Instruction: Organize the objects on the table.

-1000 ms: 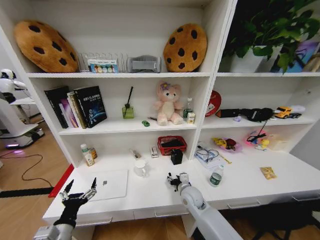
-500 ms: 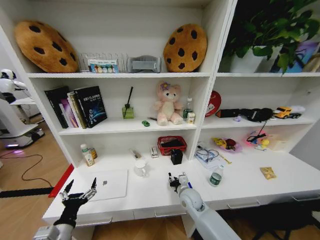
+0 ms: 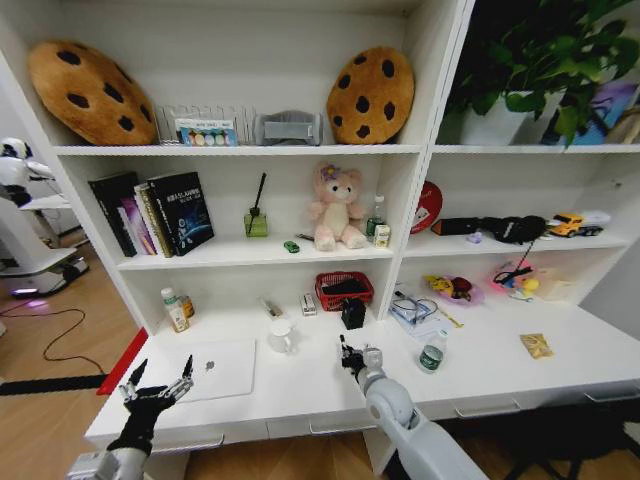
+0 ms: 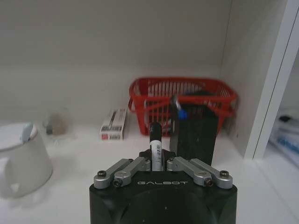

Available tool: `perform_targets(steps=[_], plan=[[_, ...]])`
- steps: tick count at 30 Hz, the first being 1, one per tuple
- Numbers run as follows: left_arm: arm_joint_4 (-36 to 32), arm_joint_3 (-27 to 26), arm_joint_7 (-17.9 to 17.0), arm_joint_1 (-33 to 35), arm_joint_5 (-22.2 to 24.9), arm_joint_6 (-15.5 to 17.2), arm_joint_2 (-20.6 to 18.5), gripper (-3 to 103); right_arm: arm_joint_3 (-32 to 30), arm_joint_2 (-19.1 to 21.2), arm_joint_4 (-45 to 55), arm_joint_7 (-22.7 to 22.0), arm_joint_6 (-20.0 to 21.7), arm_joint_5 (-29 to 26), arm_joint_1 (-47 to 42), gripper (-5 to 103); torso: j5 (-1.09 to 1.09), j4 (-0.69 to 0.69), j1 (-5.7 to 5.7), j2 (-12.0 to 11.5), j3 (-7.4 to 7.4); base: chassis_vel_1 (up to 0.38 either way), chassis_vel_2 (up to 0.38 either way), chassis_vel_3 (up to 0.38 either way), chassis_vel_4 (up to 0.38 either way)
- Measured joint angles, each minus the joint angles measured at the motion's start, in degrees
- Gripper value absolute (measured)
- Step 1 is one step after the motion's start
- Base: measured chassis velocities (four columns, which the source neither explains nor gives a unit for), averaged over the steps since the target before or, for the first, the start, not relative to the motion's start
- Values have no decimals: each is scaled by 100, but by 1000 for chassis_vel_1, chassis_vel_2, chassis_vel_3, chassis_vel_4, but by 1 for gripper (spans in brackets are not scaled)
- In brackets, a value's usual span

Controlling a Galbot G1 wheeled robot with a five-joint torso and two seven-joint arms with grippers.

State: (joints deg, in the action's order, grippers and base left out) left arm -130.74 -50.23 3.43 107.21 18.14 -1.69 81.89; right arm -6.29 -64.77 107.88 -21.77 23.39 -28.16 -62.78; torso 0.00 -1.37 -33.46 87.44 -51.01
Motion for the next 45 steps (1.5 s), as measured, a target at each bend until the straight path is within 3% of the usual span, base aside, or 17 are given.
perform_targets(steps=[2, 4, 5, 6, 9, 13, 22, 45], plan=[[0, 0, 0, 0, 0, 0, 0, 100, -263, 79, -163, 352, -658, 656, 155, 10, -1, 0, 0, 0, 0, 0, 0, 0, 0], [0, 0, 0, 0, 0, 0, 0, 100, -318, 92, -250, 428, -847, 811, 198, 10, -1, 0, 0, 0, 0, 0, 0, 0, 0], [0, -1, 0, 0, 0, 0, 0, 100, -447, 138, -573, 672, -1396, 1160, 358, 10, 1, 0, 0, 0, 0, 0, 0, 0, 0], [0, 0, 0, 0, -1, 0, 0, 100, -473, 171, -733, 788, -1597, 1217, 454, 10, 0, 0, 0, 0, 0, 0, 0, 0, 0], [0, -1, 0, 0, 0, 0, 0, 100, -464, 158, -1061, 913, -1849, 1246, 633, 10, -1, -1, 0, 0, 0, 0, 0, 0, 0], [0, 0, 0, 1, 0, 0, 0, 100, -414, -125, -2039, 1010, -2468, 1685, 1091, 10, 1, 0, 0, 0, 0, 0, 0, 0, 0], [-1, 0, 0, 0, 0, 0, 0, 100, -137, -570, -3071, 1105, -2840, 1829, 2061, 10, -1, 2, -1, 0, 0, 0, 0, 0, 0], [-1, 0, 0, 0, 0, 0, 0, 100, -340, -999, -4374, 1310, -3257, 2133, 2324, 10, -1, 0, 0, 1, 0, 0, 0, 0, 0]])
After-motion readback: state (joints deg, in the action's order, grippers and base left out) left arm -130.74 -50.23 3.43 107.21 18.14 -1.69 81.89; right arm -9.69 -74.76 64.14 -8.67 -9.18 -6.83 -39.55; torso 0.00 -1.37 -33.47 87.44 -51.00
